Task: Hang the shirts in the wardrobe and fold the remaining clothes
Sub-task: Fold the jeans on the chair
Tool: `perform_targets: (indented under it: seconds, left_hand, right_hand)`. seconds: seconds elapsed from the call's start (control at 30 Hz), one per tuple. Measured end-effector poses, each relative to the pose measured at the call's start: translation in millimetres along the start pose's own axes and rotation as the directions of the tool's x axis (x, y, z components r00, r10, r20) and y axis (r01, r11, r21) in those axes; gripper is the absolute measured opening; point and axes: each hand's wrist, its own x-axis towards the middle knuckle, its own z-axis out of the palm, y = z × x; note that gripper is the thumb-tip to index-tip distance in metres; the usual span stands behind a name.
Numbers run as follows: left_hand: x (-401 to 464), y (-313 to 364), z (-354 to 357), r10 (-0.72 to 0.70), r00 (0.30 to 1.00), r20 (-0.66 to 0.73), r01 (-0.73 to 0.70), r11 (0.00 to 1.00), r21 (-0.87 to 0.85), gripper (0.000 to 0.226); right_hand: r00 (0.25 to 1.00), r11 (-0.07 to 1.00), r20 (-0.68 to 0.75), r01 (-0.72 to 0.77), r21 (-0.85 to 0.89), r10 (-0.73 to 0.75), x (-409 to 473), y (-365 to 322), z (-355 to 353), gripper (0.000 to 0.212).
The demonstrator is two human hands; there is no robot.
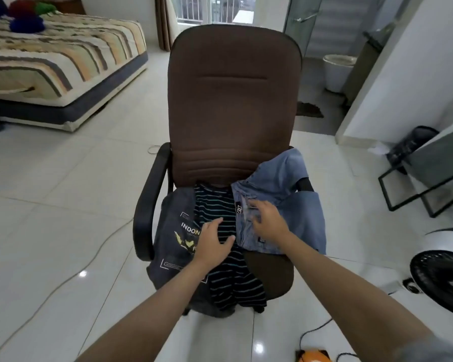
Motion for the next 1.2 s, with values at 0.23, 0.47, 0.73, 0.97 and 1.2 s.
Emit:
perform_targets:
  seconds: [0.23,0.47,0.73,0.97,1.2]
  left_hand:
    - [69.9,-25.3,61.1,-0.299,0.939,0.171,0.325,0.932,-0.158,0.059]
    - [122.6,-46.4,105.2,-0.543,0.791,0.281,0.61,0.738,-0.291,0.05]
    - [149.9,-64.1,137.6,-0.68,0.67,0.298,0.742,0.612,-0.274,0.036]
    - [158.8,-63.9,181.8,-0.807,0.512,0.294,0.822,0.362,-0.438,0.01]
    - [175.8,-47.0,213.0,-0.883,0.367,0.294,0.727,0.076,-0.682,0.013]
  right_hand:
    - [0.981,0.995,0.191,-0.029,-0.094,0.047,76.0,64.4,17.3,0.048]
    - [0.95,0.973,0.307,0.025,-0.229,0.048,143.0,92.8,37.6,0.045]
    - [0.904,0.914,0.421,0.229,-0.335,-0.072,221.3,120.1,53.3,0.046]
    - [0.818,0.817,0.555,0.42,-0.395,-0.153,303.2,157.6,43.9,0.047]
    - [0.714,0.54,0.681,0.643,-0.544,-0.163,342.5,175.3,38.1,0.044]
